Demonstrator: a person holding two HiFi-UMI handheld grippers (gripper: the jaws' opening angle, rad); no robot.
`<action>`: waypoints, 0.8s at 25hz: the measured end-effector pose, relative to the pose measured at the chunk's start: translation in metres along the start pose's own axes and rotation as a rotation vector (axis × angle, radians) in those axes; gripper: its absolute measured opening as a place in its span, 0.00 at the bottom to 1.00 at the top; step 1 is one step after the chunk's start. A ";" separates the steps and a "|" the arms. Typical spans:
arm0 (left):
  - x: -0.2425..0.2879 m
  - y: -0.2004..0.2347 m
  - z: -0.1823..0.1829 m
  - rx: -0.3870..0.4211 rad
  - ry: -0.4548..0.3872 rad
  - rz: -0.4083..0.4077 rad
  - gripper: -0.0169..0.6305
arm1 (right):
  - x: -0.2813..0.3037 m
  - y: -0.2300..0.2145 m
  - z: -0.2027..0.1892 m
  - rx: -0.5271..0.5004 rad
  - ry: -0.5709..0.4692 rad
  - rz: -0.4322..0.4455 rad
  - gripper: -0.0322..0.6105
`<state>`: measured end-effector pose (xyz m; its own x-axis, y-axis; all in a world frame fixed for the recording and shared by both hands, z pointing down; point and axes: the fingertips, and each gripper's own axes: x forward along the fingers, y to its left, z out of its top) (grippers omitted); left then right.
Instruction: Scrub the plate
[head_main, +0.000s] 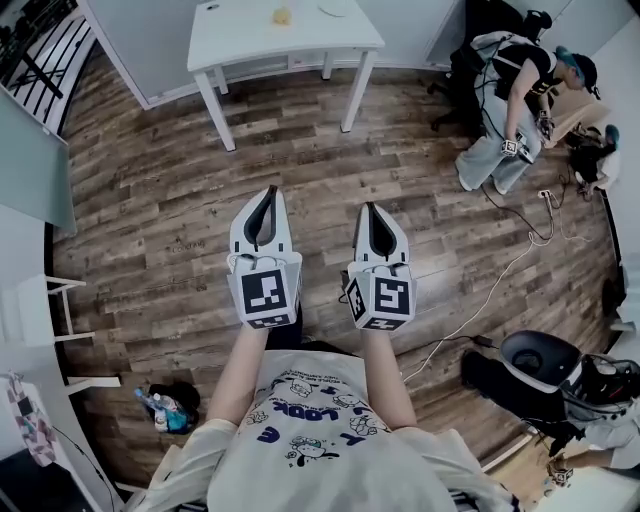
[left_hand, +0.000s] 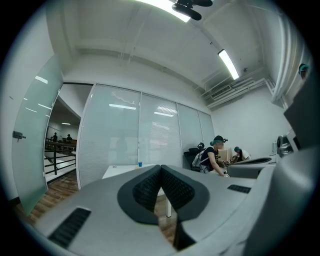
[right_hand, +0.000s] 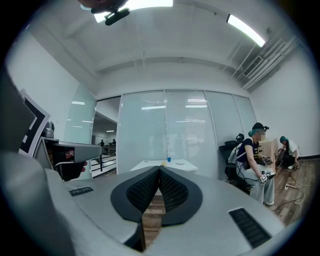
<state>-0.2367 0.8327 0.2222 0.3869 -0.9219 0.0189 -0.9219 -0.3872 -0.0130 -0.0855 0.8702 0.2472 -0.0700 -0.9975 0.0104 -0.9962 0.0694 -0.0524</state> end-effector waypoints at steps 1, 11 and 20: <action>0.008 0.005 0.000 0.000 0.002 -0.001 0.07 | 0.010 0.001 0.001 -0.003 -0.001 -0.001 0.04; 0.088 0.056 0.008 -0.020 -0.010 -0.019 0.07 | 0.101 0.008 0.011 -0.019 -0.004 -0.021 0.04; 0.138 0.095 -0.003 -0.029 0.020 -0.006 0.07 | 0.160 0.014 0.005 -0.027 0.009 -0.028 0.04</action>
<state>-0.2712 0.6691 0.2270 0.3922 -0.9191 0.0386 -0.9199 -0.3919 0.0165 -0.1107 0.7112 0.2435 -0.0421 -0.9989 0.0204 -0.9988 0.0416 -0.0253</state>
